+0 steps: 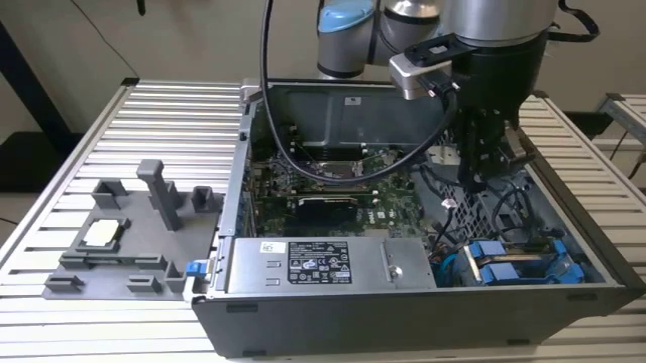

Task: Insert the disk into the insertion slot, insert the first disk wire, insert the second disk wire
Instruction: 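Insert the second disk wire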

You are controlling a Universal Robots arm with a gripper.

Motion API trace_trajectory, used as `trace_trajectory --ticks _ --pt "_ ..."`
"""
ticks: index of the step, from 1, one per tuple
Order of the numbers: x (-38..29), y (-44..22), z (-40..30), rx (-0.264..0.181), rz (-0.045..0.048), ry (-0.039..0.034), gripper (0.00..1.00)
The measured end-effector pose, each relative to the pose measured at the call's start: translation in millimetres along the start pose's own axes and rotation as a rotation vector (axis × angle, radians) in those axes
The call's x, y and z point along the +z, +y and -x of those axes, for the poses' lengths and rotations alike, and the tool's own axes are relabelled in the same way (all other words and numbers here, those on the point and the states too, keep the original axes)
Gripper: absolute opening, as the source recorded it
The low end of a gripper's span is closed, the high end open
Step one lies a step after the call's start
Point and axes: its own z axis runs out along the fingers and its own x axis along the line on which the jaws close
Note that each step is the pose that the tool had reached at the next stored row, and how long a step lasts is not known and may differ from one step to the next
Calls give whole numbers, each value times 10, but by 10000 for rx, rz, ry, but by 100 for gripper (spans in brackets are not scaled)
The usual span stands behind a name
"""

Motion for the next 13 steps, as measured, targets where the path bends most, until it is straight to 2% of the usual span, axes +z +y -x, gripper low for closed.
trace_trajectory --ticks 2,13 --pt "9 11 3 12 -39 29 27" --pt "25 58 9 241 -45 117 27"
